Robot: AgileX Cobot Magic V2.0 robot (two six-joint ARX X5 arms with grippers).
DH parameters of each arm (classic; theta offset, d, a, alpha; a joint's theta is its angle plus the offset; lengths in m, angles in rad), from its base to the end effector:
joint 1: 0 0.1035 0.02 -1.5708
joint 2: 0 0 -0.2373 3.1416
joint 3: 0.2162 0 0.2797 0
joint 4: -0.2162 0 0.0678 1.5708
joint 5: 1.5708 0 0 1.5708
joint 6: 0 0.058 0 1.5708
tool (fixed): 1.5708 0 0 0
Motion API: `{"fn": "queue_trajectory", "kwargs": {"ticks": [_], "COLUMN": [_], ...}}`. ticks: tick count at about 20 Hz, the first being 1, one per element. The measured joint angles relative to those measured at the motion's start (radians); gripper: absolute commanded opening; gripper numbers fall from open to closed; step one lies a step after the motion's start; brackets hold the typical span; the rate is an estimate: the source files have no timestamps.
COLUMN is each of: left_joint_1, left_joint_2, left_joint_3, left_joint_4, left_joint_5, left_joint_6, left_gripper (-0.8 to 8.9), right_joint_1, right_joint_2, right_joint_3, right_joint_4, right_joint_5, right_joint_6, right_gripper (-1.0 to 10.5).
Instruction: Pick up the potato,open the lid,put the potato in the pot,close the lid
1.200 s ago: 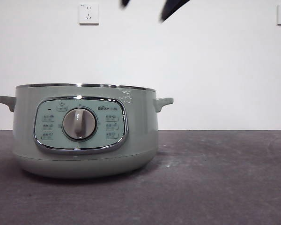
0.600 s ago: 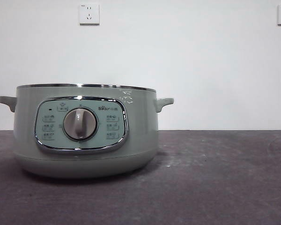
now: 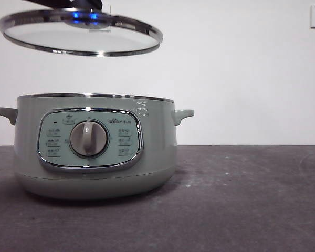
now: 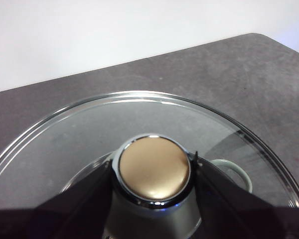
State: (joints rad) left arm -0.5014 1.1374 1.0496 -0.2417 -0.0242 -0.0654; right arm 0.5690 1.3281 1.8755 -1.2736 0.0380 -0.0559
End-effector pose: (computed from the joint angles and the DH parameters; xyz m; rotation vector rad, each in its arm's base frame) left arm 0.2784 -0.1510 0.3140 0.0228 0.3364 -0.4620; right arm 0.2194 0.1377 0.4438 -0.2719 0.6873 0.5272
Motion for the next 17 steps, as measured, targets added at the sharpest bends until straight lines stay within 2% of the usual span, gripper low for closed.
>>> {"fn": "queue_trajectory", "kwargs": {"ticks": [7,17], "left_joint_1": [0.000,0.000], "left_joint_2": [0.099,0.192], "left_joint_3": [-0.012,-0.012], "left_joint_4": [0.072,0.069], "left_joint_5": [0.000,0.000], "left_joint_6": [-0.007,-0.034], "left_gripper": [-0.09,-0.09], "right_joint_1": [0.000,0.000], "right_joint_2": [0.000,0.000], "right_joint_3": [0.000,0.000], "right_joint_4": [-0.001,-0.001], "right_joint_5": [0.000,0.000], "right_joint_6": [0.005,0.007], "right_gripper": [5.0,5.0]}}
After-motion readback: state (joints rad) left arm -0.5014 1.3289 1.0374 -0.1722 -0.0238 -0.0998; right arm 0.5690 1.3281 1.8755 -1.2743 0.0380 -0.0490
